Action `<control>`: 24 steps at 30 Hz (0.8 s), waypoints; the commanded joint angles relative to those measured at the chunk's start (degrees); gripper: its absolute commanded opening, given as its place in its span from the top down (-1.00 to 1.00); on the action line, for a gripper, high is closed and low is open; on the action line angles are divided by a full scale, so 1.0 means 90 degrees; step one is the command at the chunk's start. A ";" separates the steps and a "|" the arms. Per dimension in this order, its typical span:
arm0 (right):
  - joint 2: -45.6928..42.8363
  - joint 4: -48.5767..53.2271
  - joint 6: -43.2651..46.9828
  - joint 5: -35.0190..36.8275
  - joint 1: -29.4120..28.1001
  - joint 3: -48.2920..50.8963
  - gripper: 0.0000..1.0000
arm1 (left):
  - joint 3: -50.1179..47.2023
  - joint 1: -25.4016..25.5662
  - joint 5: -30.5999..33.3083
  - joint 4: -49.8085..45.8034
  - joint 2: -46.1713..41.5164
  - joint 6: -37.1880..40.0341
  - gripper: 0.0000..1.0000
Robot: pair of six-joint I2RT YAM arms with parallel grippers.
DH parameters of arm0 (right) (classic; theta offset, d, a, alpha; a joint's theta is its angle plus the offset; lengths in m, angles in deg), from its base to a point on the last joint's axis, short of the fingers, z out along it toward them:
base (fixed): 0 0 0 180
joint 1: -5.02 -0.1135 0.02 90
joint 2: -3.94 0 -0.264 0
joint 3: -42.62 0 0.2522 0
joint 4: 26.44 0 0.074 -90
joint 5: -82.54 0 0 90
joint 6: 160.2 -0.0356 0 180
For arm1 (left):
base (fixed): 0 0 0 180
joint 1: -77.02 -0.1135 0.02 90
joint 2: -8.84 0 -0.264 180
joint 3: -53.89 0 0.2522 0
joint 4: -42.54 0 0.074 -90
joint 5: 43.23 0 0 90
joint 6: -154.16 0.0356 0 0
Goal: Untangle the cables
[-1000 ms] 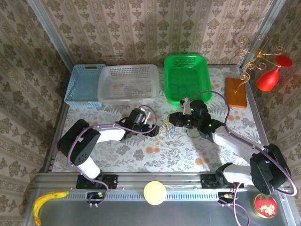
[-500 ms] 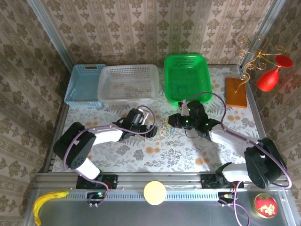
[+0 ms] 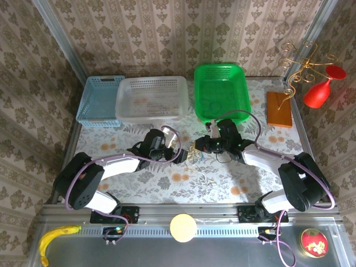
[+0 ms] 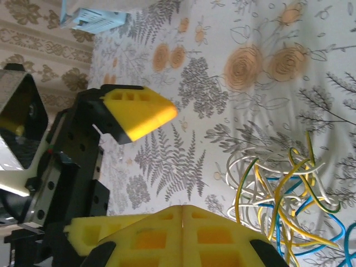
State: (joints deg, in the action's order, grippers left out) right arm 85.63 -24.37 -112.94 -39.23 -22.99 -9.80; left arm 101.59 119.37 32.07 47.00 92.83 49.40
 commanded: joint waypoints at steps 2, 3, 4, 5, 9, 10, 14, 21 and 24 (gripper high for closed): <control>-0.0180 -0.0497 -0.0430 -0.0332 -0.0052 -0.0236 1.00 | 0.0072 0.0084 -0.0534 0.0518 0.0269 0.0174 -1.00; -0.0180 -0.0580 -0.0527 -0.0344 -0.0057 -0.0245 1.00 | 0.0118 0.0098 -0.0594 0.0533 0.0320 0.0183 -1.00; -0.0180 -0.0639 -0.0599 -0.0331 -0.0057 -0.0260 1.00 | 0.0146 0.0104 -0.0638 0.0532 0.0380 0.0186 -1.00; -0.0181 -0.0696 -0.0675 -0.0326 -0.0064 -0.0265 1.00 | 0.0172 0.0123 -0.0683 0.0548 0.0424 0.0185 -1.00; -0.0180 -0.1020 -0.1025 -0.0364 -0.0086 -0.0275 1.00 | 0.0175 0.0148 -0.0714 0.0700 0.0565 0.0157 -0.99; -0.0324 -0.1101 -0.1114 -0.0367 -0.0100 -0.0268 1.00 | 0.0166 0.0154 -0.0691 0.0733 0.0577 0.0149 -1.00; -0.0412 -0.1376 -0.1416 -0.0362 -0.0203 -0.0258 1.00 | 0.0087 0.0161 -0.0567 0.0957 0.0608 0.0083 -1.00; -0.0470 -0.1665 -0.1764 -0.0158 -0.0446 -0.0239 1.00 | 0.0063 0.0159 -0.0466 0.1139 0.0693 0.0023 -0.92; -0.0466 -0.1828 -0.1921 -0.0086 -0.0518 -0.0207 1.00 | 0.0059 0.0155 -0.0481 0.1203 0.0736 -0.0009 -0.68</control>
State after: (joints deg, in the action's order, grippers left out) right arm 82.76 -37.33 -127.71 -40.89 -26.99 -10.85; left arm 101.70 120.48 27.72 55.68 98.31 49.33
